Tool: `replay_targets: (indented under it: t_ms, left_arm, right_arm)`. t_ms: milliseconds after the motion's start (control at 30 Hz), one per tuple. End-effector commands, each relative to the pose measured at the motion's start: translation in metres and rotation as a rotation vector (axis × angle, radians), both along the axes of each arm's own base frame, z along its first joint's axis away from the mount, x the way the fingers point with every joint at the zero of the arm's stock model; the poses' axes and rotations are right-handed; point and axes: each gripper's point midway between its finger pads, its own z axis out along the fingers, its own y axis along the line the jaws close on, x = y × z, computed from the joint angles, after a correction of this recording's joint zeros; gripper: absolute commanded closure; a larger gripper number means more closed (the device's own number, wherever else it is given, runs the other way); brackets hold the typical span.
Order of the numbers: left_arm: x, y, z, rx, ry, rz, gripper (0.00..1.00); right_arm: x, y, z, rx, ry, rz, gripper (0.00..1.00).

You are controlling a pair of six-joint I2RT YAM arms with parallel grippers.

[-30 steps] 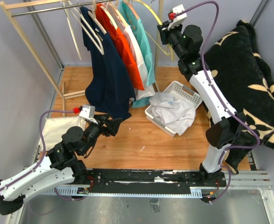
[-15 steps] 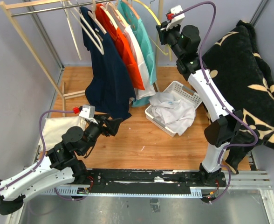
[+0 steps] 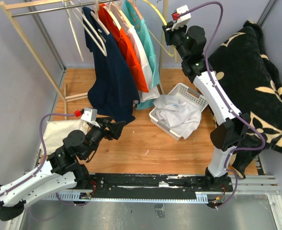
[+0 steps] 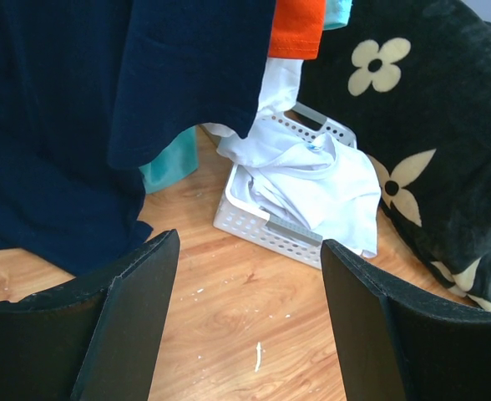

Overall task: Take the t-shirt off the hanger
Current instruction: Place the hanger on the clothesline.

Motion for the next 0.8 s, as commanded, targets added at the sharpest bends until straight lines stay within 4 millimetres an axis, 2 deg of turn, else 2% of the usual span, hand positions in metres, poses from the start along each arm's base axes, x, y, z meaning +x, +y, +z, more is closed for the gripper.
replay_targets:
  t_ms: [0,500,767]
  left_arm:
    - [0.0,0.004,0.007,-0.019,-0.021,0.014,0.26]
    - [0.001,0.003,0.008,-0.018,-0.023,0.016,0.26]
    - [0.001,0.002,0.008,-0.021,-0.02,0.012,0.26]
  right_arm:
    - [-0.006,-0.011,0.024,0.017,-0.064,-0.061,0.99]
    - [-0.009,-0.02,0.043,0.03,-0.124,-0.102,0.99]
    - [-0.001,-0.018,0.034,0.005,-0.097,-0.114,0.99]
